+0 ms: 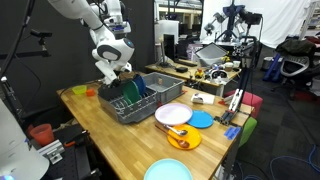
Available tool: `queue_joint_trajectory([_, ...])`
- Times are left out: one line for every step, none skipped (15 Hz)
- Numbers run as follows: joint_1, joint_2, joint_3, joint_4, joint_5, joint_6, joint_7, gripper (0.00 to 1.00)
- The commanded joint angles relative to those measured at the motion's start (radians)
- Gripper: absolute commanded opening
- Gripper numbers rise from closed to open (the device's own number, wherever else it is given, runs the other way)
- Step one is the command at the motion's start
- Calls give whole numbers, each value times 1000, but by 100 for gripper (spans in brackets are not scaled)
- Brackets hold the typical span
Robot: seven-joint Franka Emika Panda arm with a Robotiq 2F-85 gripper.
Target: Remove the spoon from dish rack and put it on the blue plate
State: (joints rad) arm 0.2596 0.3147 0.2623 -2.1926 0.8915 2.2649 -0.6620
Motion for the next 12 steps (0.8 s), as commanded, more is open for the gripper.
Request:
queue_joint_trajectory([-12, 82, 36, 49, 38, 52, -40, 100])
queue_joint_trajectory([-11, 106, 45, 62, 37, 60, -45, 100])
queue_joint_trajectory([-10, 126, 52, 73, 34, 67, -44, 100])
queue_joint_trajectory([-10, 145, 62, 83, 34, 74, -48, 100])
queue_joint_trajectory([-9, 160, 70, 91, 30, 76, -48, 100])
queue_joint_trajectory([-11, 175, 79, 100, 33, 73, -53, 100])
queue_joint_trajectory([-11, 186, 86, 107, 31, 70, -54, 100])
queue_joint_trajectory([-11, 195, 93, 115, 30, 67, -57, 100])
queue_joint_trajectory([-10, 203, 97, 120, 28, 66, -59, 100])
queue_joint_trajectory([-9, 209, 101, 127, 24, 65, -59, 100])
queue_joint_trajectory([-7, 216, 103, 132, 21, 67, -57, 100])
queue_joint_trajectory([-6, 221, 104, 136, 18, 66, -56, 100])
